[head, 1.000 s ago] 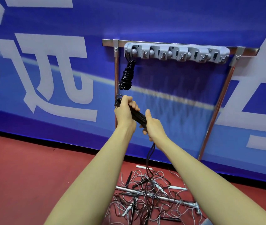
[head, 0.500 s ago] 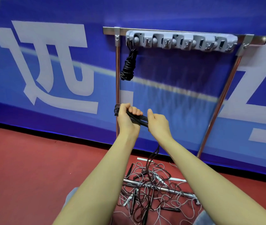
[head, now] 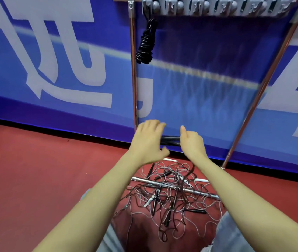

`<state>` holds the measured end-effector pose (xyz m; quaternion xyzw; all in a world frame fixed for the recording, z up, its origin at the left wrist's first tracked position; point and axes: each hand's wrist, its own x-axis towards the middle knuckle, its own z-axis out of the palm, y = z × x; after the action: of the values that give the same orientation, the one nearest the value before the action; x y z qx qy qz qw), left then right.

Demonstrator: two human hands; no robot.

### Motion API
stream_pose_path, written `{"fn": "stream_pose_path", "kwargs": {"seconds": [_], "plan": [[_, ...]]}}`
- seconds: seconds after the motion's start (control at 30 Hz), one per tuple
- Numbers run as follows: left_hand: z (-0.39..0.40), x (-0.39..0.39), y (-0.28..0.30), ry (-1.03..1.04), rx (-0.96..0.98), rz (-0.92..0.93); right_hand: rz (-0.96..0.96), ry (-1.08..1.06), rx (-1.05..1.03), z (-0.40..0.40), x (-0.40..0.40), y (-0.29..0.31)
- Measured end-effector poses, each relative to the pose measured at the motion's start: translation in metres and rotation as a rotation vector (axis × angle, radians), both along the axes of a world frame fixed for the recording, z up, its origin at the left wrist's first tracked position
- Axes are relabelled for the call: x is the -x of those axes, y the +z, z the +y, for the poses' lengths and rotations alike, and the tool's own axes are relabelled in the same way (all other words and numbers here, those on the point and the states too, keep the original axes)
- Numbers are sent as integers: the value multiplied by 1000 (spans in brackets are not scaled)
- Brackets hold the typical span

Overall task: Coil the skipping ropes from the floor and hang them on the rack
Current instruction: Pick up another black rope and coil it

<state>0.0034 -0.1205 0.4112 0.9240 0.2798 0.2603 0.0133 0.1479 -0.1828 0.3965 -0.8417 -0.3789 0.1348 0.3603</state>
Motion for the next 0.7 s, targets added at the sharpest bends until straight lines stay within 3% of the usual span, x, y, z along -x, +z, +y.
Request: {"fn": "stream_pose_path", "kwargs": {"seconds": [0.03, 0.1, 0.27, 0.43, 0.7], "plan": [[-2, -4, 1, -1, -94, 268, -12, 15, 11, 1, 0, 1], [-6, -16, 3, 86, -170, 494, -22, 48, 32, 3, 2, 3], [-1, -24, 6, 60, -276, 624, 67, 155, 19, -5, 0, 8], [-3, -9, 1, -36, -215, 625, 134, 320, 68, -15, 2, 14], [5, 14, -9, 32, -98, 670, -14, 585, 182, -33, -1, 9]]}}
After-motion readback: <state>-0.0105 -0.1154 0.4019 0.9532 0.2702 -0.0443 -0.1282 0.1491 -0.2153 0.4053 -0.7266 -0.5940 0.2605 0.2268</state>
